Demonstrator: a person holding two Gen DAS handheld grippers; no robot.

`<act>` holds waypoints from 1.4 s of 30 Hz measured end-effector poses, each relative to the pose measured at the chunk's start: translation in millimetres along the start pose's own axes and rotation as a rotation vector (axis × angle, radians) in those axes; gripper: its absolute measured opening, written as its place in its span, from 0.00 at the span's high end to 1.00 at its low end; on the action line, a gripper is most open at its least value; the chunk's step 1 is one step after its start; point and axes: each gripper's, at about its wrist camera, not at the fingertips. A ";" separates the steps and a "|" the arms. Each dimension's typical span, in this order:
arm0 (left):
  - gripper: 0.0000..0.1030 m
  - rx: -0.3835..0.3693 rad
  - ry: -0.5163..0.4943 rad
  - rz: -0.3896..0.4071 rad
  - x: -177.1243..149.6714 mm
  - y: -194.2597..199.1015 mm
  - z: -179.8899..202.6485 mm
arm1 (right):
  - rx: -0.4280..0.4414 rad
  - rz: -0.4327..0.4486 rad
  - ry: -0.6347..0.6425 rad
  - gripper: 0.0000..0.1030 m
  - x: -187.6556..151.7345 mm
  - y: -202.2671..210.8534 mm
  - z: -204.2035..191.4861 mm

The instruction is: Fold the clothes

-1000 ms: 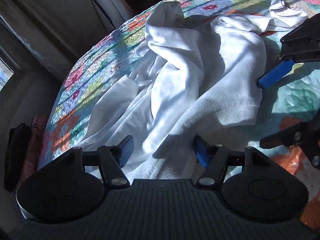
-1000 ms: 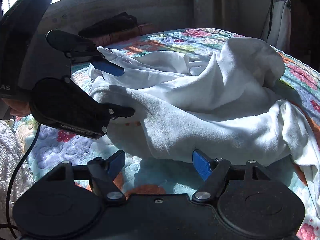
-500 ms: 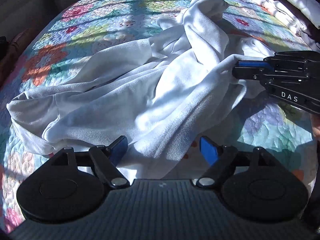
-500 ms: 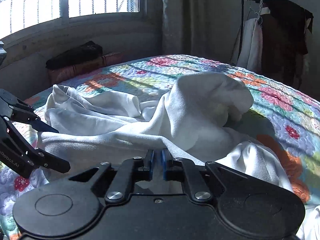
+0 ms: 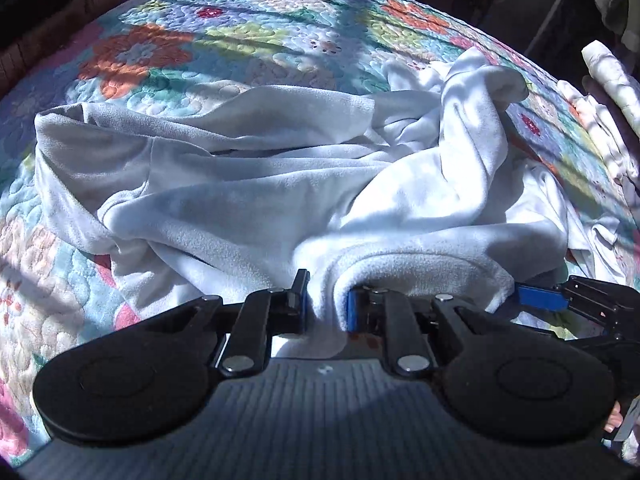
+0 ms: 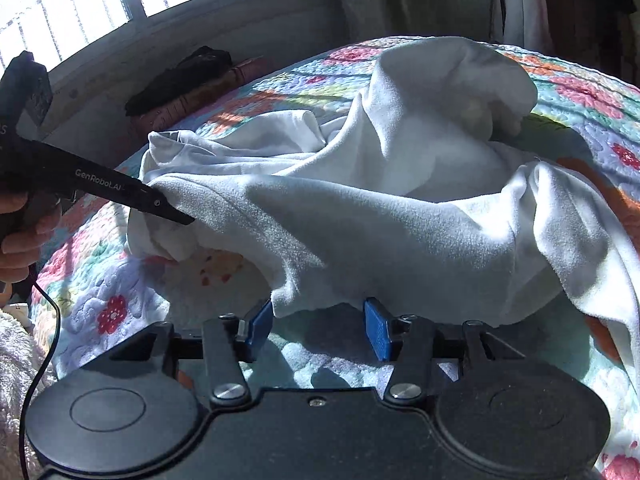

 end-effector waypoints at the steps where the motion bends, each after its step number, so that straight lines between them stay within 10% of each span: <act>1: 0.83 -0.002 0.026 -0.007 0.0 0.8 -2.1 | 0.027 -0.006 -0.039 0.40 1.3 -2.6 2.1; 6: 0.83 0.056 0.006 -0.014 -5.1 5.4 13.5 | 0.162 0.023 -0.220 0.34 9.1 -24.3 16.2; 7: 0.83 0.065 -0.011 -0.005 -5.1 7.0 16.5 | 0.137 0.049 -0.230 0.43 9.7 -25.6 17.4; 8: 0.83 0.071 -0.023 0.002 -4.8 8.6 18.5 | 0.133 0.079 -0.230 0.75 10.1 -24.2 18.4; 10: 0.83 0.068 -0.035 0.001 -2.4 15.0 18.5 | 0.227 0.107 -0.233 0.90 11.7 -14.7 22.9; 17: 0.81 -0.102 0.030 -0.094 -3.7 40.3 19.1 | 0.399 0.235 -0.145 0.91 16.1 64.6 20.8; 31: 0.73 0.078 -0.317 -0.385 -77.4 -7.9 84.9 | 0.529 0.030 -0.110 0.91 -48.8 91.3 16.5; 42: 0.48 -0.177 -0.428 -0.193 -55.5 60.1 123.3 | 0.537 0.016 -0.128 0.91 -69.0 111.4 25.9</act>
Point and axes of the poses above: each gripper's, at about its wrist camera, not at the fingertips, and y roughly against the way its jaws point, z to its right, x to its top, and after that the axes turned 6 degrees about -z, right-handed
